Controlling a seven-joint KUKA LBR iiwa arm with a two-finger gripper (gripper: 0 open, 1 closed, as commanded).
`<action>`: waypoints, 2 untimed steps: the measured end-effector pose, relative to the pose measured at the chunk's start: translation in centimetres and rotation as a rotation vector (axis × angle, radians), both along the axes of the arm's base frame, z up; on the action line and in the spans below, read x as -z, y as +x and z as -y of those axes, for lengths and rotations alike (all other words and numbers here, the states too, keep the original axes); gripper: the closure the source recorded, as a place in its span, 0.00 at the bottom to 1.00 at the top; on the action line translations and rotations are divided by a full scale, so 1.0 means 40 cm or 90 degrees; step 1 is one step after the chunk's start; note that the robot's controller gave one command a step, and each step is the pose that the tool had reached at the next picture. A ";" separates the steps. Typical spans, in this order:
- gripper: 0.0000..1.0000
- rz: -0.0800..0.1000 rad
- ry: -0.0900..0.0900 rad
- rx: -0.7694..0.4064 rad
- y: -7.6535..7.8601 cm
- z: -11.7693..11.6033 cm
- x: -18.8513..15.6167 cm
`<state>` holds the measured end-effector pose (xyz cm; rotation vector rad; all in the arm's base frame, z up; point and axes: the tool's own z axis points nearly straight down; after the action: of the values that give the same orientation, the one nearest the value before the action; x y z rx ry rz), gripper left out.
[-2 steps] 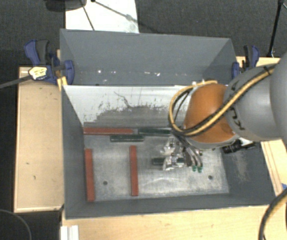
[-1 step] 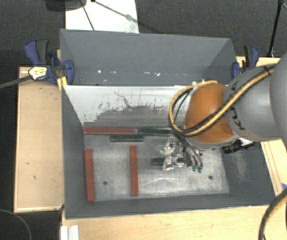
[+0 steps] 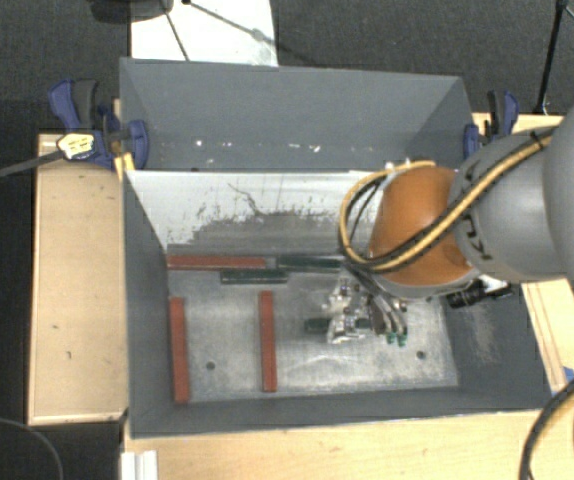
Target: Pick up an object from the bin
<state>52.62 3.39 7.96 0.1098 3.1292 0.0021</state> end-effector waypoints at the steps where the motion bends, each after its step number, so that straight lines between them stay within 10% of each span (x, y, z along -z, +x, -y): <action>1: 1.00 -0.010 0.000 -0.001 -0.009 0.000 -0.045; 2: 1.00 -0.007 0.000 -0.001 -0.004 0.000 -0.098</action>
Offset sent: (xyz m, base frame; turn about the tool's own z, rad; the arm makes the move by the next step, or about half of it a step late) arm 0.0000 0.0000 0.0414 0.0000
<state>52.45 3.38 11.88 0.1073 3.1398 0.0010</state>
